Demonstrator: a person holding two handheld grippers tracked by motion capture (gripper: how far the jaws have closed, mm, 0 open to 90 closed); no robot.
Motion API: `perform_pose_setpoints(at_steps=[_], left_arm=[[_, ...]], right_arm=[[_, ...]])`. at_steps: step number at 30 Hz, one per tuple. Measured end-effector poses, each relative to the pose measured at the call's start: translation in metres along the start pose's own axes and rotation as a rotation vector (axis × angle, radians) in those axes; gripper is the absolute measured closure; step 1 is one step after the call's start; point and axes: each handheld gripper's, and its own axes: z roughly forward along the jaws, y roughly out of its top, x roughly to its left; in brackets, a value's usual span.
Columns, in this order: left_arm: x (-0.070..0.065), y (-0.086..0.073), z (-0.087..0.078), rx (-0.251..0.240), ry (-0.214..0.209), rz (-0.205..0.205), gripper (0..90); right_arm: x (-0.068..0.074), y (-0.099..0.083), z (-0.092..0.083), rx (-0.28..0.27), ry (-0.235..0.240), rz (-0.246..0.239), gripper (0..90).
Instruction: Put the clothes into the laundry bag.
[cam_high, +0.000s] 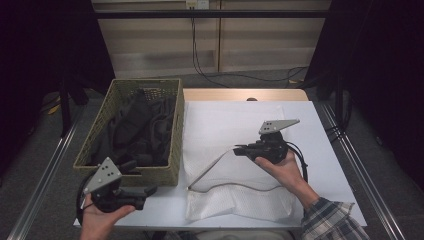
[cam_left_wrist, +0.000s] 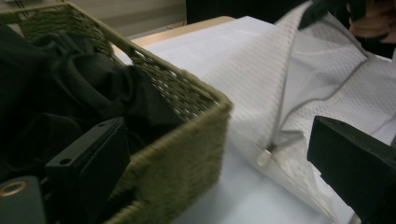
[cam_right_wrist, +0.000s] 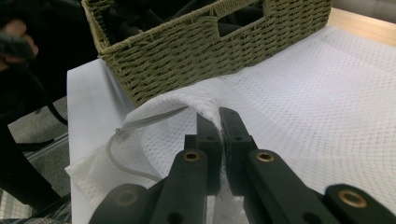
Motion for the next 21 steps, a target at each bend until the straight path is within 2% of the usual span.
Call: perform_pose_setpoints(at_steps=[2,3,4,7,9,10,11,12,18,21], left_arm=[[0.01,0.006,0.0,-0.01,0.024,-0.005,5.4],[0.016,0.008,0.001,-0.012,0.02,-0.004,5.1],[0.021,0.01,0.003,-0.002,0.041,0.001,5.1],[0.038,0.014,0.011,-0.006,0.071,-0.027,6.9],[0.05,0.016,0.018,0.008,0.092,-0.048,7.7],[0.054,0.017,0.021,0.016,0.108,-0.051,7.7],[0.055,0.019,0.023,0.019,0.107,-0.052,7.6],[0.058,0.022,0.025,0.036,0.106,-0.035,7.5],[0.074,0.045,0.033,0.062,0.108,-0.016,5.8],[0.086,0.056,0.037,0.064,0.141,-0.011,5.3]], right_arm=[[0.0,0.0,0.001,0.01,-0.015,0.003,88.4],[0.001,0.0,0.002,0.015,-0.017,0.003,88.4],[0.001,0.0,0.002,0.015,-0.013,0.002,88.4],[0.002,0.0,0.004,0.022,-0.006,0.001,88.4],[0.001,0.0,0.005,0.026,-0.004,0.001,88.3],[0.001,-0.001,0.005,0.027,-0.003,0.001,88.3],[0.001,-0.001,0.005,0.027,-0.001,0.005,88.3],[0.0,-0.001,0.006,0.028,-0.002,0.003,88.3],[0.0,-0.002,0.005,0.031,-0.009,0.001,88.2],[0.0,-0.002,0.004,0.031,-0.011,0.0,88.2]])
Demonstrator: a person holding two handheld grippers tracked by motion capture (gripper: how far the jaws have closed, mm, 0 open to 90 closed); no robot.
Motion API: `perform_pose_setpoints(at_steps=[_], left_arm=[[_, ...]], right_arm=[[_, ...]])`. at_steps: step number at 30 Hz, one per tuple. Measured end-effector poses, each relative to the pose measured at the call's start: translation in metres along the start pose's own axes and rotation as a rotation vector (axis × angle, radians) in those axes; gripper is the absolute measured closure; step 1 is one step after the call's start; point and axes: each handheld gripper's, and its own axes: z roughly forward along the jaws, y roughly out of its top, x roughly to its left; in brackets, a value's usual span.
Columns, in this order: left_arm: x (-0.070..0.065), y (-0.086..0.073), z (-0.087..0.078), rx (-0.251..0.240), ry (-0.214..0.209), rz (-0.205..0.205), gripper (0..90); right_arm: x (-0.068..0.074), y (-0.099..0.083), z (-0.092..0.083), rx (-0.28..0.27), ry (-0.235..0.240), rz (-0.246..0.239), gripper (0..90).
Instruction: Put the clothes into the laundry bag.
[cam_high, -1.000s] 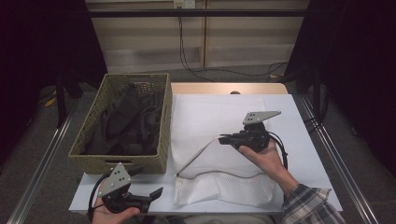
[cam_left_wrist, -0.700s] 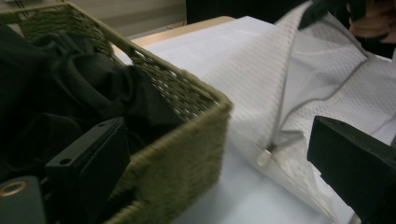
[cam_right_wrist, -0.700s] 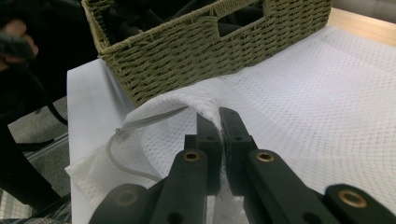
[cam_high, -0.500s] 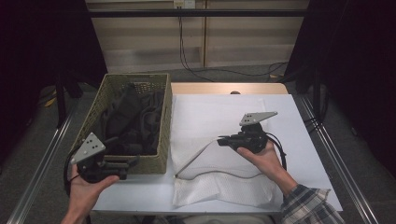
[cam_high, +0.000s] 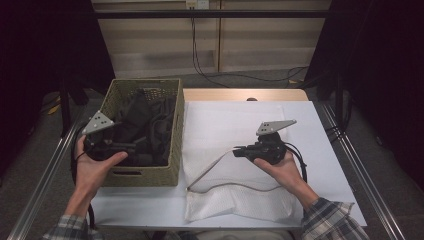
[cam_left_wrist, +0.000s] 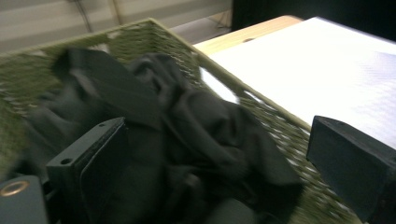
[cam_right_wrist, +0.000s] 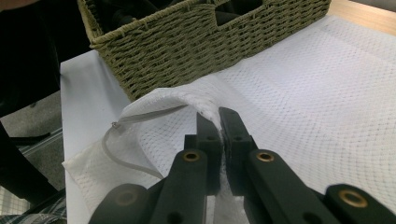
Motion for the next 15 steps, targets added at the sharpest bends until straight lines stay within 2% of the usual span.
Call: perform_pose_setpoints(at_steps=[2,4,5,6,7,8,9,10,12,15], left_arm=[[0.011,0.005,0.005,0.03,0.018,0.0,5.0],[0.023,0.007,0.011,0.042,0.022,-0.03,5.3],[0.029,0.007,0.016,0.063,0.013,-0.053,4.8],[0.034,0.006,0.023,0.104,0.006,-0.064,4.4],[0.037,0.004,0.03,0.124,0.014,-0.071,4.8],[0.04,0.002,0.036,0.144,0.001,-0.085,4.5],[0.041,0.001,0.043,0.155,-0.011,-0.101,4.5],[0.04,0.0,0.049,0.17,-0.007,-0.092,4.1],[0.036,0.0,0.062,0.191,-0.029,-0.086,3.5],[0.027,0.0,0.082,0.249,-0.028,-0.057,2.4]], right_arm=[[0.0,0.0,0.001,0.001,0.003,0.0,88.2],[0.001,0.0,0.002,0.009,0.005,-0.009,88.3],[0.002,0.0,0.002,0.012,0.004,-0.012,88.2],[0.002,0.0,0.002,0.011,0.008,-0.009,88.3],[0.002,0.0,0.002,0.013,0.008,-0.009,88.3],[0.002,0.0,0.002,0.014,0.008,-0.009,88.3],[0.002,-0.001,0.003,0.014,0.011,-0.01,88.3],[0.001,-0.001,0.003,0.015,0.013,-0.008,88.3],[0.001,-0.001,0.004,0.02,0.013,-0.004,88.3],[0.001,-0.001,0.005,0.019,0.007,-0.005,88.3]])
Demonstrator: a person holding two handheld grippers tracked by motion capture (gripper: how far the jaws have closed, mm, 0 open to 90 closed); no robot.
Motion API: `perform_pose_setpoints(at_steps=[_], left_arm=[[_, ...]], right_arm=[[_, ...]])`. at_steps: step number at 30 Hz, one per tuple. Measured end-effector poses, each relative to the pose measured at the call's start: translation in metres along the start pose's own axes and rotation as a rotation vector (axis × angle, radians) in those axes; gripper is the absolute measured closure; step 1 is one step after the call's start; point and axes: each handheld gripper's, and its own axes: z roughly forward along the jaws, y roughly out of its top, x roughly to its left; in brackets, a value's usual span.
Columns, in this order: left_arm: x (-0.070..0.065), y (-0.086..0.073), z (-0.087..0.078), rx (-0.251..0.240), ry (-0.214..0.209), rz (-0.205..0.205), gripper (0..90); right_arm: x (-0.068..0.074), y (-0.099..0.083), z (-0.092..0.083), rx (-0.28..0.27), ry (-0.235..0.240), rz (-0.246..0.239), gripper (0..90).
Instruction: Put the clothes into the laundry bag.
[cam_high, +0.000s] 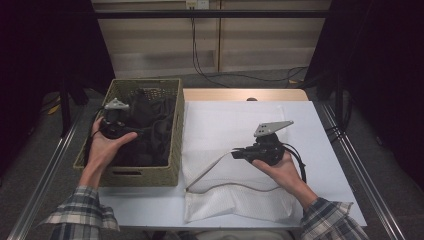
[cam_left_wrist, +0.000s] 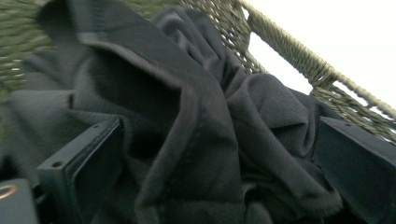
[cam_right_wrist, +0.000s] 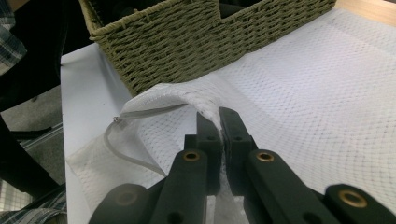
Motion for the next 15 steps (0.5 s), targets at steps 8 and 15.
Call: perform_pose_setpoints(at_steps=[8,15], left_arm=[[-0.001,0.003,0.034,0.143,0.065,0.044,3.0],[0.013,0.001,0.046,0.226,0.167,0.085,4.7]], right_arm=[[-0.001,-0.002,0.001,0.011,0.002,0.002,88.3],[-0.002,-0.003,0.001,0.015,-0.006,0.004,88.2]])
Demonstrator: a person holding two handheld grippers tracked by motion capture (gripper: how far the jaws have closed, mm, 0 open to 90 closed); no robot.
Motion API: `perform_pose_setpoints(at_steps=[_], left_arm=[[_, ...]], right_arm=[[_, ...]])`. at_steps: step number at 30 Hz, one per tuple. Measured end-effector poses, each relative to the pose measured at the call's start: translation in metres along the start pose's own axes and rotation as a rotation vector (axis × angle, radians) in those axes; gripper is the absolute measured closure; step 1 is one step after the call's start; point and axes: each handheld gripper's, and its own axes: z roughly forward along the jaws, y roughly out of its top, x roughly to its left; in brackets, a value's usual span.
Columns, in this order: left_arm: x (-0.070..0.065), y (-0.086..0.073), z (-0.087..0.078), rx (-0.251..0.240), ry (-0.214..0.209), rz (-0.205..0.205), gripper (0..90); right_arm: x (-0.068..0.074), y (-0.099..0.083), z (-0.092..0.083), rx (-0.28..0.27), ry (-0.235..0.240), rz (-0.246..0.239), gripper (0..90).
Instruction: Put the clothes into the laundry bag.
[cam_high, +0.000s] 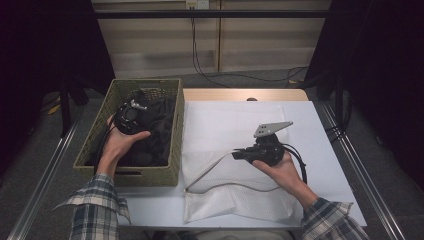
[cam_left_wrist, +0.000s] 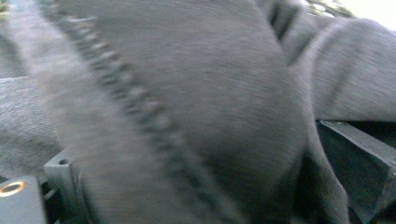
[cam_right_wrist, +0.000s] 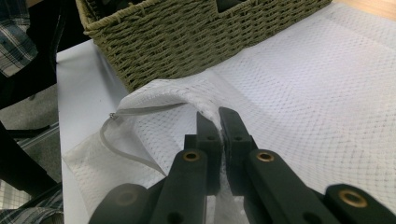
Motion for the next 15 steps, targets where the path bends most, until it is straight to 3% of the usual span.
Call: perform_pose_setpoints(at_steps=[2,4,6,8,10,12,15], left_arm=[[0.005,-0.003,0.003,0.02,0.024,-0.007,1.3],[0.01,-0.005,0.005,0.008,0.04,-0.051,0.9],[0.012,-0.006,0.007,0.001,0.051,-0.06,0.0],[0.011,-0.009,0.011,-0.002,0.048,-0.06,0.0],[0.011,-0.011,0.015,0.037,0.053,-0.022,0.0],[0.013,-0.014,0.017,0.039,0.027,-0.071,0.0],[0.014,-0.015,0.019,0.07,-0.041,-0.084,0.0]], right_arm=[[-0.001,0.0,0.0,0.003,-0.001,0.003,88.2],[-0.002,-0.001,0.0,0.004,-0.003,0.005,88.3],[-0.002,-0.002,0.001,0.005,-0.002,0.008,88.2],[-0.001,-0.002,0.001,0.01,0.0,0.007,88.2],[-0.001,-0.002,0.001,0.006,0.0,0.007,88.2],[-0.001,-0.004,0.002,0.013,-0.001,0.008,88.2],[-0.001,-0.006,0.004,0.024,-0.001,0.013,88.2]])
